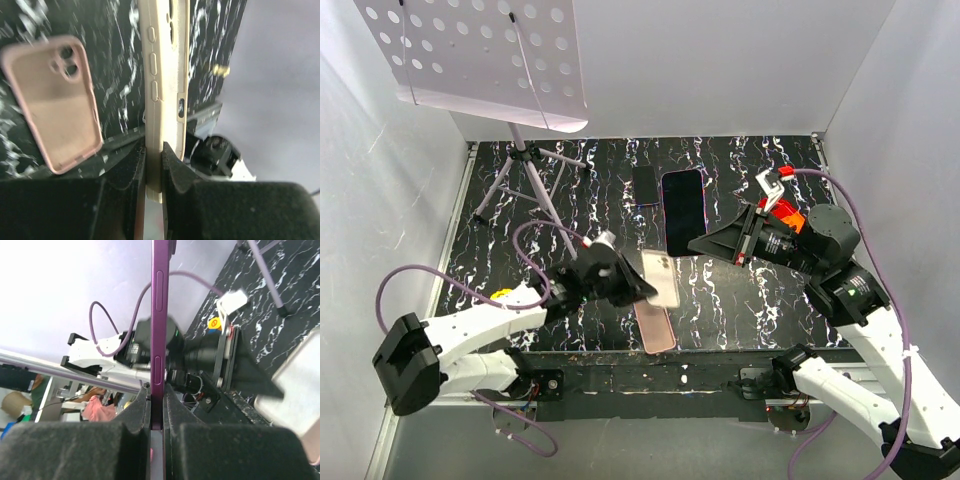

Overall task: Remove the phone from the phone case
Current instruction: Place the phone case at the center of the board.

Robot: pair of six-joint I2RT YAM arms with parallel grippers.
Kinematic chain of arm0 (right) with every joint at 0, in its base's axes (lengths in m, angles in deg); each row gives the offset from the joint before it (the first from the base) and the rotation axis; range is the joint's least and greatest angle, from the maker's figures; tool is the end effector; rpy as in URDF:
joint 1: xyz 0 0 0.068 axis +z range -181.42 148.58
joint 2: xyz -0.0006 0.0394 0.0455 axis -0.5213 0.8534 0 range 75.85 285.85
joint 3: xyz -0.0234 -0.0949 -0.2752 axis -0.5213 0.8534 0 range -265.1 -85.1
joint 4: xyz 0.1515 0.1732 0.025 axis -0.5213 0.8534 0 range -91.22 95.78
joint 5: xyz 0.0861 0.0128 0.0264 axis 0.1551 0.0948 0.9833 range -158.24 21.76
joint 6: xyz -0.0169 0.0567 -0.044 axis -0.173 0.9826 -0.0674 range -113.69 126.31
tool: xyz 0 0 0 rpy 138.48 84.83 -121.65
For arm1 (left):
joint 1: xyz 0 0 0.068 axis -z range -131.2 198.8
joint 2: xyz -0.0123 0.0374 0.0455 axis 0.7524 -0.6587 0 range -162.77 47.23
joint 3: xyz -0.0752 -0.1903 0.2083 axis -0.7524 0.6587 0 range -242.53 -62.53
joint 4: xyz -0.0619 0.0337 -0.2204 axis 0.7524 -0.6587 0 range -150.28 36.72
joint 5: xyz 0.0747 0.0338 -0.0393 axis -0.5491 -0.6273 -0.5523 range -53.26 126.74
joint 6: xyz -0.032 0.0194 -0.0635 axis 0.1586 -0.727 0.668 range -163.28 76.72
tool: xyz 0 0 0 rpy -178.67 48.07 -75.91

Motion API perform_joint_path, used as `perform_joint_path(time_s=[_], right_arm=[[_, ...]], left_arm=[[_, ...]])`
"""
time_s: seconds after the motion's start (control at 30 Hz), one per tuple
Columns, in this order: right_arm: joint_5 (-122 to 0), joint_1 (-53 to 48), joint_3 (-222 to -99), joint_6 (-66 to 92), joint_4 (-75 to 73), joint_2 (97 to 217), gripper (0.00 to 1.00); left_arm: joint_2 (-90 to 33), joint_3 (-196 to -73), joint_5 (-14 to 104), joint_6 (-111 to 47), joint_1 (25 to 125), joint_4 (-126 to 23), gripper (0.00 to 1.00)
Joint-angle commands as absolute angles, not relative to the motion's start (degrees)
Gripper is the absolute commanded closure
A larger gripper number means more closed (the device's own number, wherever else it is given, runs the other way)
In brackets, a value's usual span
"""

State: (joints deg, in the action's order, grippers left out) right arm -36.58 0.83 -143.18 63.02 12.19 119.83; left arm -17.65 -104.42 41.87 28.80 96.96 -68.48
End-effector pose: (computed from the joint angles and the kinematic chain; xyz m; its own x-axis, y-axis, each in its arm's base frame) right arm 0.0961 0.0988 0.4221 -0.7451 0.3711 -0.5541 -0.5014 0.2361 0.8324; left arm 0.1460 -0.1714 0.2590 -0.8775 -0.4406 -0.1893 -0.1495 0.6265 -0.7649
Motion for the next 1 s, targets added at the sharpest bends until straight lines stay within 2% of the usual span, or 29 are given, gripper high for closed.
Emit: perform_joint_path(time_s=[0.0, 0.2, 0.43, 0.63, 0.67, 0.73, 0.8, 0.9, 0.97], right_arm=[[-40.3, 0.9, -146.4, 58.8, 14.2, 118.8, 0.99], [-40.1, 0.8, -144.1, 59.4, 13.6, 117.6, 0.99], [-42.2, 0.7, -143.2, 58.1, 16.6, 115.5, 0.99], [-42.3, 0.5, -141.1, 56.6, 15.5, 118.5, 0.99], [-41.3, 0.0, -140.6, 56.6, 14.7, 119.4, 0.99], [-38.9, -1.4, -140.1, 56.6, 12.9, 122.4, 0.99], [-36.2, -3.5, -139.4, 56.8, 10.0, 125.2, 0.99], [-32.5, -7.9, -139.8, 56.5, 7.0, 130.7, 0.99], [-29.5, -10.9, -140.5, 56.2, 4.3, 135.4, 0.99]], left_arm=[[-18.4, -101.3, 32.8, 41.8, 109.1, -58.6, 1.00], [-31.0, -102.9, 29.7, 49.3, 118.2, -49.9, 1.00], [-41.5, -104.0, 27.5, 50.3, 119.4, -42.0, 1.00], [-44.3, -105.9, 29.3, 51.6, 119.9, -47.9, 0.99], [-44.2, -105.8, 30.0, 52.6, 119.9, -49.3, 0.93], [-43.3, -105.3, 30.9, 53.7, 119.9, -52.4, 0.67], [-42.0, -104.4, 31.9, 54.2, 119.9, -53.3, 0.49], [-39.4, -103.2, 33.0, 54.5, 119.9, -55.2, 0.34], [-37.9, -103.0, 33.9, 53.9, 119.7, -55.2, 0.30]])
